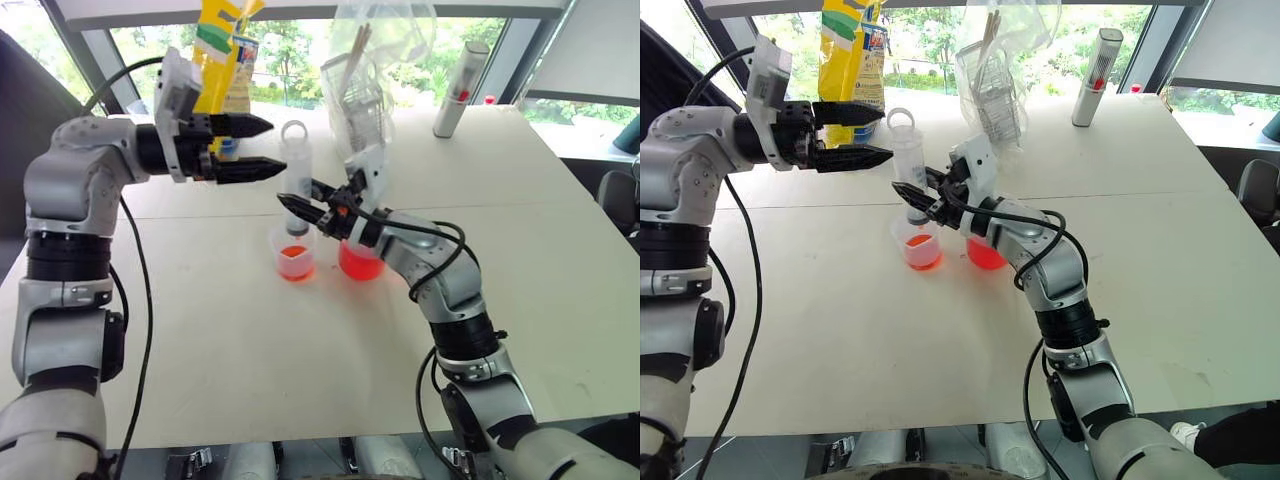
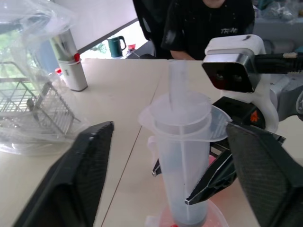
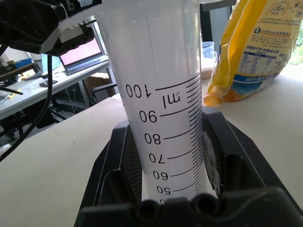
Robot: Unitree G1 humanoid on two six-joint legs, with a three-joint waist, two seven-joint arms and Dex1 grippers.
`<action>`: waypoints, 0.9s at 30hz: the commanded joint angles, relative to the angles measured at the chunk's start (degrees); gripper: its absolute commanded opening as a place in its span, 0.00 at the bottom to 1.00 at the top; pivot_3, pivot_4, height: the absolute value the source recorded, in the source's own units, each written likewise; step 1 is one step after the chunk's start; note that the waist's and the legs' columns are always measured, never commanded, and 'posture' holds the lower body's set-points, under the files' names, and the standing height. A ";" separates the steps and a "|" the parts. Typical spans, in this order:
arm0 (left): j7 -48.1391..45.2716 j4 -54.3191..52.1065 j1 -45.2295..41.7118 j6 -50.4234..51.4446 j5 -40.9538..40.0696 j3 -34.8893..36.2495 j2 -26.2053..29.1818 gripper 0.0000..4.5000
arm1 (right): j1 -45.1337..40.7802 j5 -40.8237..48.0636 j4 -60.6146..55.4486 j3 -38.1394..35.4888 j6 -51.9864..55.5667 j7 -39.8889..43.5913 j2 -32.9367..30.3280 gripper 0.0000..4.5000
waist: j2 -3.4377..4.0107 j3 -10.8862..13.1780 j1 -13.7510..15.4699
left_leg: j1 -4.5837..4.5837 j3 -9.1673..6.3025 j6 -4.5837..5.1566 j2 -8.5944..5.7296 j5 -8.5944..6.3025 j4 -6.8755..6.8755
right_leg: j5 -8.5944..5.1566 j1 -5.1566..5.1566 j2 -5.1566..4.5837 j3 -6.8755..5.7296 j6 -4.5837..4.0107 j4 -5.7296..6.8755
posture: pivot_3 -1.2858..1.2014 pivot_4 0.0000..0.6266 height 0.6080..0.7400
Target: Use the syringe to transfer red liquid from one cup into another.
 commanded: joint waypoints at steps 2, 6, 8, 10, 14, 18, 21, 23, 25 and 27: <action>0.03 4.48 -1.21 -2.54 3.64 -0.37 3.17 0.98 | -2.83 2.48 -7.36 -0.97 -3.29 0.39 1.99 0.31 | 0.00 0.00 -0.10 | -0.01 0.00 0.00 0.00 0.00 0.00 | 0.00 0.00 0.00 0.00 0.00 0.00 | 0.52 0.24 0.99; -0.63 4.82 0.20 -3.32 3.94 0.21 5.01 0.98 | -2.49 2.31 -7.19 -0.78 -3.50 0.35 2.26 0.31 | 0.04 0.02 -0.09 | 0.01 -0.04 0.00 0.01 0.00 -0.08 | 0.00 -0.08 0.04 0.05 0.00 0.00 | 0.52 0.24 0.99; -1.08 2.99 2.10 -2.95 3.65 0.35 5.43 0.98 | -2.71 2.37 -7.50 -1.04 -3.17 -0.24 2.30 0.31 | 0.01 0.01 -0.01 | -0.02 -0.03 0.00 0.03 0.00 -0.07 | 0.00 -0.07 0.04 -0.01 -0.01 0.00 | 0.52 0.24 0.99; -1.20 1.68 3.36 -2.74 3.61 0.32 5.58 0.98 | -3.39 2.73 -7.78 -1.71 -2.43 -1.11 2.21 0.31 | -0.01 -0.01 0.07 | -0.03 -0.03 0.00 0.04 0.00 -0.05 | 0.00 -0.06 -0.01 -0.01 -0.01 0.00 | 0.52 0.24 0.99; -0.67 -0.13 4.78 -2.51 3.29 0.09 4.62 0.98 | -11.48 5.66 -10.52 -6.77 8.39 -6.38 -1.08 0.31 | -0.01 0.00 0.08 | -0.08 -0.04 -0.01 0.00 0.00 0.01 | 0.00 -0.06 -0.19 -0.01 0.00 0.00 | 0.52 0.24 0.99; -1.18 -2.16 6.48 -3.13 3.46 -1.10 3.49 0.98 | -22.83 9.73 -6.61 -14.46 21.51 -11.09 -6.58 0.31 | -0.01 0.00 0.12 | -0.08 -0.05 0.00 0.00 0.00 -0.01 | 0.00 -0.06 -0.28 -0.03 0.00 -0.01 | 0.52 0.24 0.99; -1.69 -3.64 7.66 -3.31 2.97 -1.56 2.36 0.98 | -31.57 8.42 2.54 -17.46 33.13 -14.21 -13.80 0.31 | -0.02 0.00 0.14 | -0.07 -0.02 0.00 -0.01 0.00 -0.08 | 0.00 -0.07 -0.36 -0.03 0.00 -0.07 | 0.52 0.24 0.99; -1.49 -4.16 7.70 -2.93 2.13 -1.21 1.41 0.98 | -35.08 7.85 8.25 -17.41 39.34 -14.20 -18.05 0.31 | -0.07 -0.03 0.15 | -0.08 0.04 0.00 -0.03 0.00 -0.09 | -0.01 -0.05 -0.40 -0.01 -0.02 -0.12 | 0.52 0.24 0.99; -1.10 -4.87 7.98 -2.97 2.04 -1.24 0.75 0.98 | -36.31 7.34 11.79 -14.36 44.05 -12.40 -22.06 0.31 | -0.07 -0.04 0.08 | -0.08 0.06 0.01 -0.07 -0.01 -0.10 | -0.01 -0.05 -0.41 0.03 -0.02 -0.17 | 0.52 0.24 0.99; -0.80 -6.16 8.75 -3.24 2.04 -1.50 0.11 0.98 | -35.48 5.64 14.76 -8.99 47.99 -10.45 -26.76 0.31 | -0.06 -0.03 -0.04 | -0.08 0.06 0.03 -0.12 -0.02 -0.13 | -0.01 -0.08 -0.39 0.12 -0.02 -0.18 | 0.52 0.24 0.99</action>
